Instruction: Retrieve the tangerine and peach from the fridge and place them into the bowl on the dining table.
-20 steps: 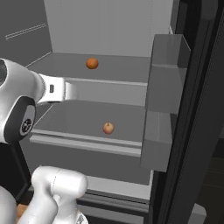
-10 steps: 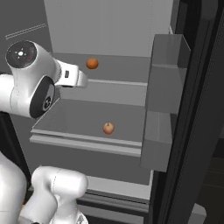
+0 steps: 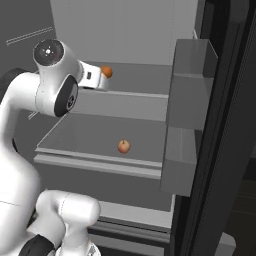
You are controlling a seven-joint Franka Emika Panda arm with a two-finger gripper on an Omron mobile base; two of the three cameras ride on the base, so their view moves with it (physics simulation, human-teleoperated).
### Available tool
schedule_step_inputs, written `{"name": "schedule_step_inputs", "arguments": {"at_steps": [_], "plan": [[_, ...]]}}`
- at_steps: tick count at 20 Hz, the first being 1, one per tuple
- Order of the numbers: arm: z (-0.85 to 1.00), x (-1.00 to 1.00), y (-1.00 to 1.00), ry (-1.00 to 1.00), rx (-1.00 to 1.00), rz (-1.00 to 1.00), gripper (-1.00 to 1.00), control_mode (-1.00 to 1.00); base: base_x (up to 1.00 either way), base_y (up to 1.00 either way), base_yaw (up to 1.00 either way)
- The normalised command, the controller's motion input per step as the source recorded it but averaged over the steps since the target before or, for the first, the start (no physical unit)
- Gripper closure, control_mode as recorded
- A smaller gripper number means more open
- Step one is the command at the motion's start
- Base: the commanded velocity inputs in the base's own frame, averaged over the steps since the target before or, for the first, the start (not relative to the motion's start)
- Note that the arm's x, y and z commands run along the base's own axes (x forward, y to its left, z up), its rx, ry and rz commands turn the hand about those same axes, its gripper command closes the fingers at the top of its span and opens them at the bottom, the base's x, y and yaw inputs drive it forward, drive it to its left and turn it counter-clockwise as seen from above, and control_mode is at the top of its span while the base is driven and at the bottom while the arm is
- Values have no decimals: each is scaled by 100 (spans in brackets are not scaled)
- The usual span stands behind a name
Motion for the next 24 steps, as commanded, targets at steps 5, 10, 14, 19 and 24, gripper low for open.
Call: {"name": "schedule_step_inputs", "arguments": {"at_steps": [5,10,14,19,24], "plan": [[0,61,0,4,0,-3,-100,-100,0,0,0],[0,61,0,3,0,0,-100,-100,0,0,0],[0,55,0,0,0,0,-100,-100,0,0,0],[0,47,0,0,0,0,-100,-100,0,0,0],[-6,42,0,0,0,0,-100,-100,0,0,0]]}}
